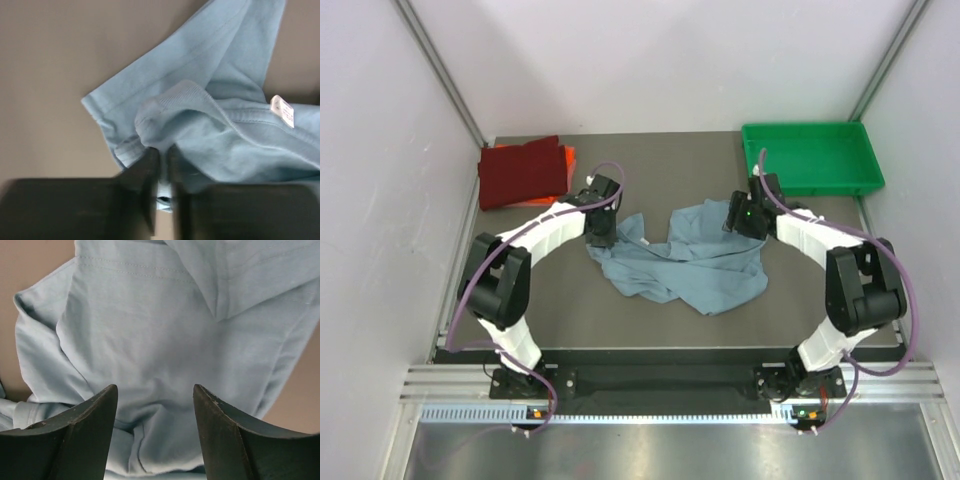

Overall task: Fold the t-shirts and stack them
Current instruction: Flatten the tshirt out

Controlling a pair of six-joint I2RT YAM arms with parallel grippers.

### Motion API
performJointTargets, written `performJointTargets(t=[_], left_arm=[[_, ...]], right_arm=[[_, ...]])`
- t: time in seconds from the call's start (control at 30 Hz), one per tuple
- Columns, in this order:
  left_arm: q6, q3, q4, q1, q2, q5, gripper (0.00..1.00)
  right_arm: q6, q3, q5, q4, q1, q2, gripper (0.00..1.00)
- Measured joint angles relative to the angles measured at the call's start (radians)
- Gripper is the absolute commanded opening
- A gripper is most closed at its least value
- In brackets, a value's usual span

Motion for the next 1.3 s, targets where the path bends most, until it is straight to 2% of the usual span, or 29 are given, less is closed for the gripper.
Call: performJointTargets(t=[0.03,0.27,0.47,0.63,0.77,0.83,0.87,0.93,1.07,1.2,1.23,1.27,1.3], left_arm=[[0.002,0.005,0.0,0.0,0.004,0.007,0.0],[-0.002,0.005,0.009,0.0,-0.003,0.072,0.0],[-0.008,-0.057,0.037,0.0,-0.083,0.161,0.0],[-0.006,-0.063,0.058,0.0,-0.106,0.209,0.0],[-0.005,-0.063,0.061,0.0,-0.106,0.231,0.0],[-0.005,-0.063,0.061,0.0,-0.106,0.232,0.0],[-0.005,-0.063,0.061,0.0,-0.106,0.232,0.0],[-0.005,-0.06,0.059,0.0,-0.106,0.232,0.0],[0.0,0.01,0.048,0.0,-0.103,0.235,0.0],[0.003,0.169,0.031,0.0,-0.092,0.246,0.0],[0.003,0.211,0.028,0.0,-0.089,0.25,0.0],[0.003,0.243,0.03,0.0,-0.09,0.252,0.0],[0.003,0.264,0.032,-0.001,-0.09,0.254,0.0]], right_arm=[[0.0,0.001,-0.008,0.005,0.001,0.008,0.6],[0.002,0.158,-0.052,0.013,0.04,0.129,0.59],[0.021,0.32,-0.045,0.012,0.087,0.277,0.61],[0.046,0.394,-0.018,0.003,0.128,0.377,0.57],[0.063,0.453,0.003,-0.01,0.138,0.445,0.44],[0.063,0.47,0.015,-0.026,0.138,0.454,0.26],[0.064,0.484,0.022,-0.04,0.137,0.456,0.12],[0.066,0.515,0.034,-0.075,0.136,0.459,0.0],[0.046,0.613,0.063,-0.151,0.128,0.452,0.0],[0.016,0.642,0.103,-0.206,0.117,0.375,0.0],[0.011,0.642,0.112,-0.215,0.113,0.349,0.04],[0.008,0.642,0.121,-0.222,0.11,0.318,0.17],[0.011,0.641,0.126,-0.225,0.107,0.289,0.23]])
